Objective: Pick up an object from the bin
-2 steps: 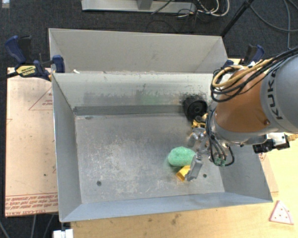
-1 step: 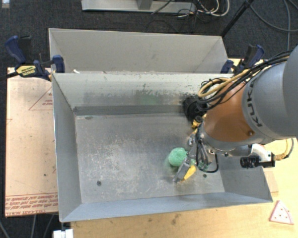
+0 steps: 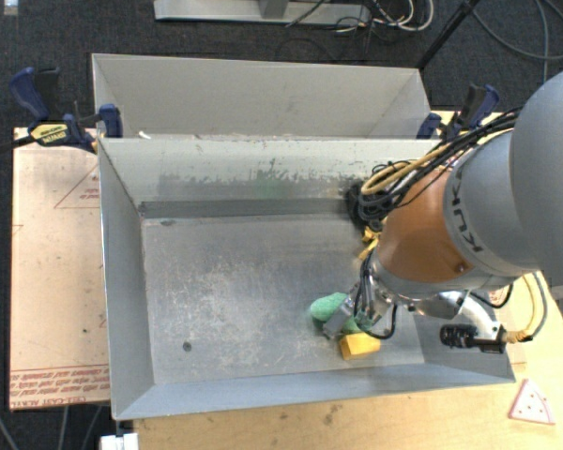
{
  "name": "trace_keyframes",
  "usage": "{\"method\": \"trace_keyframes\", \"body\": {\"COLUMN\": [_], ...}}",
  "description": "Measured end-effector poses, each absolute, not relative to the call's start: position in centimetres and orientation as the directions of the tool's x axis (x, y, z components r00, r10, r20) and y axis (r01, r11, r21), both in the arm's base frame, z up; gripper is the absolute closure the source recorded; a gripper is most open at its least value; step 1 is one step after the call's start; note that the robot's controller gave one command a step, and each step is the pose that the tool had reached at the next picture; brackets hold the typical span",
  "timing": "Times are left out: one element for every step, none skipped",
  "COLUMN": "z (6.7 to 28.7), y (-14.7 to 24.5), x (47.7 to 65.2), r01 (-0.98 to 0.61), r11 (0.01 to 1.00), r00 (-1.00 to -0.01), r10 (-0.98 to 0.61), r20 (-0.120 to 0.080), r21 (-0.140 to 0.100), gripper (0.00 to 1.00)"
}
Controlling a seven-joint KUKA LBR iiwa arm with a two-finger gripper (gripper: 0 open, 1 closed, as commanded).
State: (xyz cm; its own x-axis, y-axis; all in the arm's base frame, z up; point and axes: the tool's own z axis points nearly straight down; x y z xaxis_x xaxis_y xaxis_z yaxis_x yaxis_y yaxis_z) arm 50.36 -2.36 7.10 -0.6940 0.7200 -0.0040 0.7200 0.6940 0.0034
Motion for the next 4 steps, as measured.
{"method": "trace_keyframes", "body": {"z": [7.1,7.4,8.0,9.0], "y": [-2.4,-2.4,-2.3,-2.3], "x": [50.4,50.3,50.3,50.1], "r01": [0.72,0.72,0.719,0.719], "r11": [0.694,0.694,0.695,0.695], "r00": [-0.694,-0.694,-0.695,-0.695], "r10": [0.72,0.72,0.719,0.719], "r20": [-0.004,-0.001,0.0,0.004], "r21": [0.003,0.002,0.001,-0.004], "gripper": [1.0,1.0,1.0,1.0]}}
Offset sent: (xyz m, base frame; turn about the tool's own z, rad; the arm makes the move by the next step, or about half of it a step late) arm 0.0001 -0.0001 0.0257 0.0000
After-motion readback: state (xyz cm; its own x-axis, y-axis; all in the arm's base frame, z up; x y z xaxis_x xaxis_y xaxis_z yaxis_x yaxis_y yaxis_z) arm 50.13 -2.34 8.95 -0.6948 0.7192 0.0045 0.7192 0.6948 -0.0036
